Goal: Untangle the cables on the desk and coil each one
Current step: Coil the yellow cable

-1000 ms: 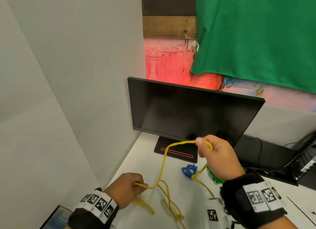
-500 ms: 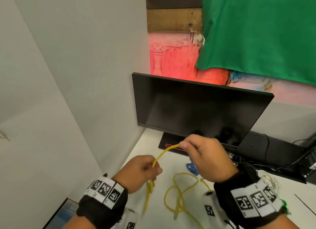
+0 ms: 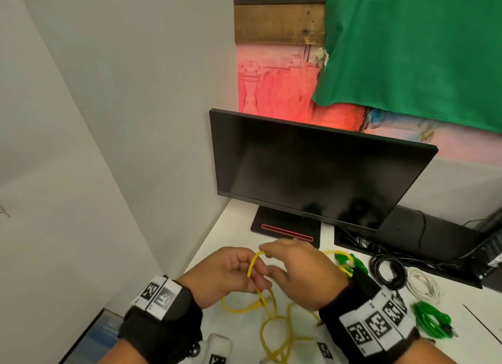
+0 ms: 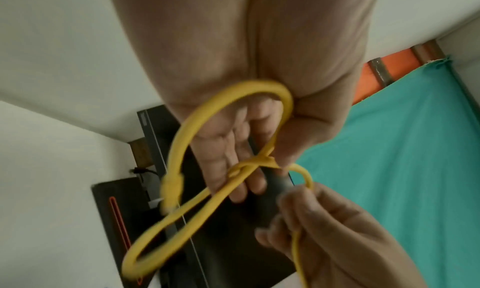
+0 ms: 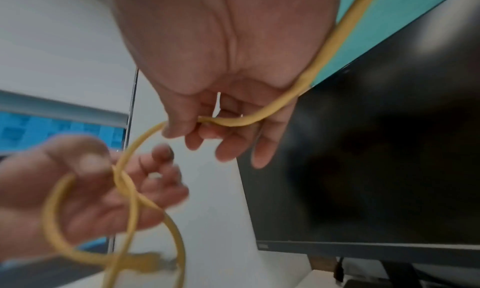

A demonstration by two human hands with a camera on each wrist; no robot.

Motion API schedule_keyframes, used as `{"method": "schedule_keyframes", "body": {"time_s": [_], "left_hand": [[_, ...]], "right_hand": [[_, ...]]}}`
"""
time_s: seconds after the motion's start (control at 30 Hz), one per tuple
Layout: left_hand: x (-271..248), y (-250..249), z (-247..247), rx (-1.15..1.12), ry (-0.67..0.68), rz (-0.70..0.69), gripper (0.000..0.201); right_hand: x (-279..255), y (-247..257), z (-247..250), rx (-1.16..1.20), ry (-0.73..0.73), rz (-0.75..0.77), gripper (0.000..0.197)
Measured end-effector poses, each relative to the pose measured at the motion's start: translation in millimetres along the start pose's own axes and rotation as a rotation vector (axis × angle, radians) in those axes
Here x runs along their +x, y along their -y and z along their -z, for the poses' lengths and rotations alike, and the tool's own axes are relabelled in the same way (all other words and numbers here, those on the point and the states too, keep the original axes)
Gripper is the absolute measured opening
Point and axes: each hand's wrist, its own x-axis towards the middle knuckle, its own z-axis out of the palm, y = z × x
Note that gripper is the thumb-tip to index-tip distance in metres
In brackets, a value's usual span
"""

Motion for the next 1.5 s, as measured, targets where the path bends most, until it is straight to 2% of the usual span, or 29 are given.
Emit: {"method": "schedule_keyframes", "body": {"time_s": [0.07, 0.1, 0.2, 0.27, 0.3, 0.37, 0.43, 0.5, 0.57, 0.63, 0.7, 0.73, 0.8, 0.87, 0.97, 1.03, 1.07, 1.1, 1.17, 1.2, 1.27, 1.37, 1.5], "left_hand": [[0.8, 2.0, 8.0, 0.011, -0.093, -0.038, 0.033], [1.0, 3.4, 13.0, 0.032, -0.186, -0.062, 0.033], [0.4, 4.8, 28.5, 0.146, -0.540, -0.092, 0.027], [-5.6, 1.9, 39.5, 0.154, -0.663, -0.108, 0.033], [-9.7, -0.5, 44.1, 0.144, -0.652, -0.120, 0.035], [-17.4, -3.4, 47.3, 0.138, -0.496, -0.132, 0.033], [-20.3, -3.4, 42.4, 0.123, -0.317, -0.126, 0.055], [-18.7, -1.9, 31.2, 0.171, -0.273, -0.131, 0.075], [-12.7, -4.1, 21.3, 0.207, -0.291, -0.160, 0.080], [-7.3, -2.4, 19.0, 0.276, -0.333, -0.233, 0.062], [-3.2, -5.1, 18.7, 0.410, -0.417, -0.259, 0.022], [-2.2, -6.9, 19.0, 0.444, -0.440, -0.220, 0.014], [1.5, -7.1, 24.0, 0.506, -0.463, -0.080, 0.033], [4.7, -10.9, 29.5, 0.487, -0.513, 0.008, 0.036], [8.3, -20.5, 42.1, 0.254, -0.781, 0.000, 0.049], [5.5, -26.2, 55.7, 0.199, -0.934, -0.014, 0.054], [2.5, -28.9, 60.3, 0.196, -0.961, -0.005, 0.054], [-1.3, -31.5, 63.0, 0.185, -0.934, 0.009, 0.053], [-6.2, -32.3, 63.1, 0.005, -0.778, 0.016, 0.048], [-7.0, -31.8, 60.3, -0.084, -0.663, 0.018, 0.049], [-3.8, -29.3, 52.7, -0.010, -0.498, 0.041, 0.054], [7.1, -35.0, 37.8, 0.270, -0.438, 0.071, 0.053], [17.1, -42.1, 27.5, 0.126, -0.427, 0.034, 0.049]], "right_hand": [[2.9, -7.8, 7.4, 0.145, -0.096, -0.002, 0.014], [3.2, -10.5, 10.3, 0.224, -0.109, 0.003, 0.011], [-2.1, -14.9, 13.4, 0.503, -0.141, 0.032, 0.017], [-8.3, -18.0, 18.1, 0.673, -0.179, 0.042, 0.035], [-10.0, -19.7, 20.1, 0.723, -0.180, 0.037, 0.039], [-10.9, -22.3, 20.0, 0.753, -0.159, 0.002, 0.038], [-7.6, -23.4, 15.7, 0.750, -0.133, -0.033, 0.037], [-4.3, -23.5, 8.2, 0.732, -0.112, -0.072, 0.043], [-0.7, -27.4, 2.6, 0.695, -0.087, -0.113, 0.050], [0.3, -30.6, -1.0, 0.684, -0.061, -0.140, 0.049], [-0.9, -32.9, -1.7, 0.707, -0.012, -0.145, 0.042], [-2.0, -32.9, -1.2, 0.690, 0.038, -0.133, 0.036], [-3.4, -31.5, -2.3, 0.545, 0.137, -0.131, 0.031], [-2.5, -30.9, -9.8, 0.272, 0.148, -0.156, 0.038], [-2.9, -38.8, -29.9, -0.072, 0.110, -0.203, 0.045], [-5.7, -54.4, -45.6, -0.165, 0.131, -0.303, 0.042], [-7.7, -62.8, -52.4, -0.188, 0.164, -0.372, 0.039], [-9.6, -69.7, -58.8, -0.212, 0.208, -0.441, 0.035], [-11.7, -77.5, -71.0, -0.257, 0.323, -0.544, 0.034], [-11.4, -79.1, -75.2, -0.262, 0.377, -0.552, 0.037], [-7.4, -75.7, -75.7, -0.149, 0.421, -0.478, 0.038], [1.8, -55.3, -57.4, 0.207, 0.386, -0.316, 0.052], [15.8, -18.9, -32.5, 0.257, 0.503, -0.185, 0.072]]}}
